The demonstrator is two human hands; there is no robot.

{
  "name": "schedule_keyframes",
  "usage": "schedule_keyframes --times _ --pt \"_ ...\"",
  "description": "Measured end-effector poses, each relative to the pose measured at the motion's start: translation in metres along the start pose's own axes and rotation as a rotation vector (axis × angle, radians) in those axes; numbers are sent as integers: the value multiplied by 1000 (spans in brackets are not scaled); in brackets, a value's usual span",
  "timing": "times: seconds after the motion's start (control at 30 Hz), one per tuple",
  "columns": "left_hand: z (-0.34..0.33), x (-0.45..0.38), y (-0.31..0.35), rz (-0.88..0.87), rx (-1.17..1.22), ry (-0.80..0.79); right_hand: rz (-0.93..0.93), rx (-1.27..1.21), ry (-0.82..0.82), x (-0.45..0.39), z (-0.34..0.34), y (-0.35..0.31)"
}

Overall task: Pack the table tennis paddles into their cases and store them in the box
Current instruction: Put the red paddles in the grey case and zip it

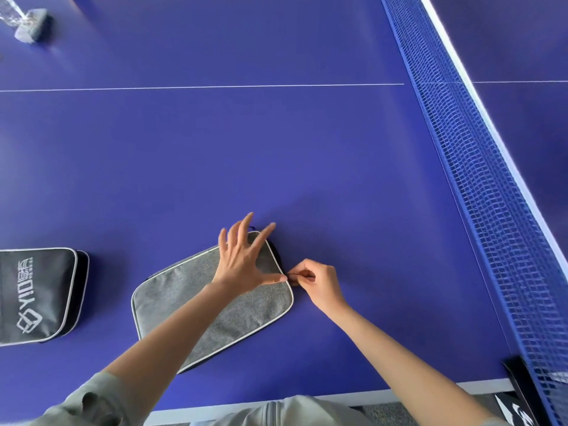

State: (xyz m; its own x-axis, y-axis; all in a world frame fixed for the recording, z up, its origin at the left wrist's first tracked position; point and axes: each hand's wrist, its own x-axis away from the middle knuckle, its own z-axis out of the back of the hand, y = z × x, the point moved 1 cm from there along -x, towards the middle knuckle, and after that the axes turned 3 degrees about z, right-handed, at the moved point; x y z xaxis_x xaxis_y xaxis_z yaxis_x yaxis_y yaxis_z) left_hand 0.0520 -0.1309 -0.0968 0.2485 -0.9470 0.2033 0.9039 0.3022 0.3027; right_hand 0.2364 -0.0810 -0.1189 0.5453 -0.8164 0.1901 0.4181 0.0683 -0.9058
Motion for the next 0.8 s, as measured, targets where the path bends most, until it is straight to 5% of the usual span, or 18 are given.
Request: schedule_keyframes --times 0.13,0.27,0.7,0.8 --pt "-9 22 9 393 129 9 31 14 59 6 -2 0" --pt "-15 17 27 472 83 -46 80 117 52 11 -2 1" --pt "-16 10 23 -190 -256 -199 144 246 -4 53 -10 5" --pt "-18 23 19 -83 -254 -173 116 241 34 57 -17 7"
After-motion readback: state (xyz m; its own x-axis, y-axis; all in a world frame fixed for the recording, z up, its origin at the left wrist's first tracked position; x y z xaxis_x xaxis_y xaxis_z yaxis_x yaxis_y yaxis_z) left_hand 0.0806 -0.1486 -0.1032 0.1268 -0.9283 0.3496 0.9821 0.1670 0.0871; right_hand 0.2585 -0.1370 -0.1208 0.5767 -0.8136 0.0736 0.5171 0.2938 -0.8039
